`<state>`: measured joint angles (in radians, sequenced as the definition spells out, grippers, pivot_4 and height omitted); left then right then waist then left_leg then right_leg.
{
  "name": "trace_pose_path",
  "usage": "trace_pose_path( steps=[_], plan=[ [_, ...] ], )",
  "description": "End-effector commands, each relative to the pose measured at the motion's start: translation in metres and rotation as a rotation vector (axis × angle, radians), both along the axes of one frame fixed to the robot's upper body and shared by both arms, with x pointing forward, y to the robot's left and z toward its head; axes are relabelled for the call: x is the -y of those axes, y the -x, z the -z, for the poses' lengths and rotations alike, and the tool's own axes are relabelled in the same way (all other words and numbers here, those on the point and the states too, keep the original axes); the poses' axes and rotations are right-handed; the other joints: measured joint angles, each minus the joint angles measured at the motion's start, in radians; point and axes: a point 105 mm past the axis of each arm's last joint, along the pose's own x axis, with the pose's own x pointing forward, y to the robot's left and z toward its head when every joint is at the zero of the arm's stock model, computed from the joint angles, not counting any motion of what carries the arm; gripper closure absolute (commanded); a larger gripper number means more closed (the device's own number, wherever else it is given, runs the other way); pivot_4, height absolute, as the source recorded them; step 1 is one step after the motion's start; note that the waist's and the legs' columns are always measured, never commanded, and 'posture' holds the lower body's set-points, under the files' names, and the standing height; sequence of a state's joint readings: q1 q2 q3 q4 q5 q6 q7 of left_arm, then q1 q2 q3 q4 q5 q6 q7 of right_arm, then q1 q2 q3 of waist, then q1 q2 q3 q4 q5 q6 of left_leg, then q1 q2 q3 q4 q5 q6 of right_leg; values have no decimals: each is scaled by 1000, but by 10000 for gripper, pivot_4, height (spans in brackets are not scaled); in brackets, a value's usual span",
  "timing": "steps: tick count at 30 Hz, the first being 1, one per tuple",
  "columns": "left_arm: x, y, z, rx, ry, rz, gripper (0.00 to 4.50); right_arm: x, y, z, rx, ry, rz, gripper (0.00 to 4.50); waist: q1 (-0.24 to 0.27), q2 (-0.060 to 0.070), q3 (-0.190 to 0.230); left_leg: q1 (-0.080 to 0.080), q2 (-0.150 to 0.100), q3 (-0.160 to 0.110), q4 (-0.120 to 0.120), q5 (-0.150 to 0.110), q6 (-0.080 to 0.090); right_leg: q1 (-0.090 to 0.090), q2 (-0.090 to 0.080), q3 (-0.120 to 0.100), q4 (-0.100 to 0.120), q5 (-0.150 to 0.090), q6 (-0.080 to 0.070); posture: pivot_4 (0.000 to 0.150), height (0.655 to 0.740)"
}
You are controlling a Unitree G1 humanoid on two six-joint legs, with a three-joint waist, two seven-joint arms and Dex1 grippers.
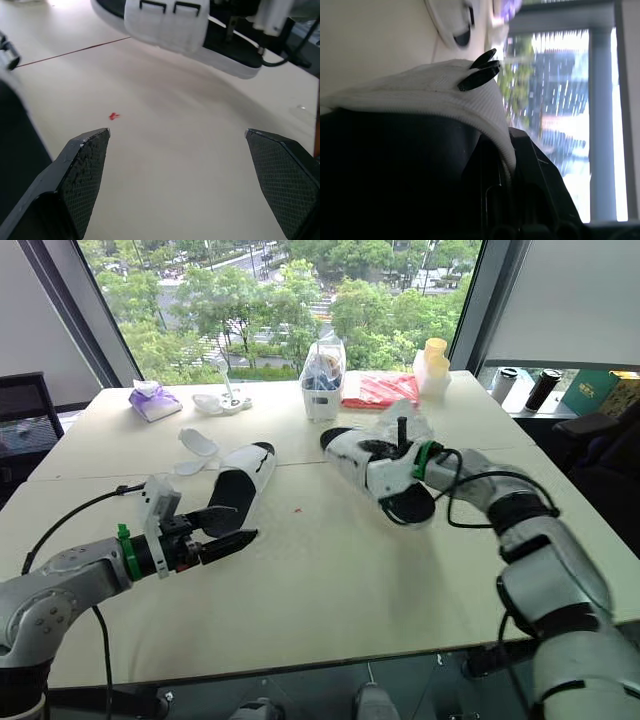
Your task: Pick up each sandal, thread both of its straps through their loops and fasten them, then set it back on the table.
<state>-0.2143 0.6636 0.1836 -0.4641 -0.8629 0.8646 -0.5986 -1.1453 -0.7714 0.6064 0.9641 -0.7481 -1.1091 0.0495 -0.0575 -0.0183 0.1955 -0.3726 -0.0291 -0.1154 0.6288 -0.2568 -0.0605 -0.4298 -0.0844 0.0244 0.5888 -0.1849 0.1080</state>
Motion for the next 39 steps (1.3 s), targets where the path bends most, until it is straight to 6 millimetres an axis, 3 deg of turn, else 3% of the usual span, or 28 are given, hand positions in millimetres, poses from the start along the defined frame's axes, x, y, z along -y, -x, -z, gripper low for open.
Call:
trace_pose_path(
  steps=[1,6,13,23,29,32,34,39],
  plan=[
    [3,1,-4,37,0,22,0,-18,29,-4,14,19,-232,44730,-9,0,0,0,0,0,1,0,0,0,0,1,1,0,-1,1500,7400],
    [3,3,1,35,6,17,0,-33,45,12,-19,52,-371,44730,-13,0,0,3,0,1,2,1,-1,0,1,3,7,-1,-4,1500,7400],
    [2,6,5,23,23,-8,0,-39,67,30,-68,97,-523,44730,-11,0,0,4,1,0,2,2,-2,0,3,3,7,0,-6,1500,7400],
    [8,4,6,15,39,-21,0,-60,67,50,-63,165,-595,44730,-13,0,0,5,1,0,1,2,-2,0,3,3,8,0,-7,1500,7400],
    [6,2,7,8,40,-26,0,-61,68,63,-75,208,-625,44730,-11,-1,0,6,1,0,1,2,-3,1,3,3,9,0,-7,1500,7400],
    [7,3,8,4,40,-22,0,-58,65,64,-85,223,-603,35673,-13,-1,0,6,1,0,1,2,-3,1,3,3,8,0,-7,1500,7400],
    [7,4,10,-2,37,-16,0,-53,61,64,-81,231,-577,25594,-12,-1,0,6,1,0,1,2,-3,1,3,3,9,0,-7,1500,7400],
    [5,6,14,-6,-17,16,0,-30,51,41,-22,151,-480,882,-8,-1,0,6,1,0,1,2,-3,1,3,3,9,0,-7,1500,7400]
  ],
)
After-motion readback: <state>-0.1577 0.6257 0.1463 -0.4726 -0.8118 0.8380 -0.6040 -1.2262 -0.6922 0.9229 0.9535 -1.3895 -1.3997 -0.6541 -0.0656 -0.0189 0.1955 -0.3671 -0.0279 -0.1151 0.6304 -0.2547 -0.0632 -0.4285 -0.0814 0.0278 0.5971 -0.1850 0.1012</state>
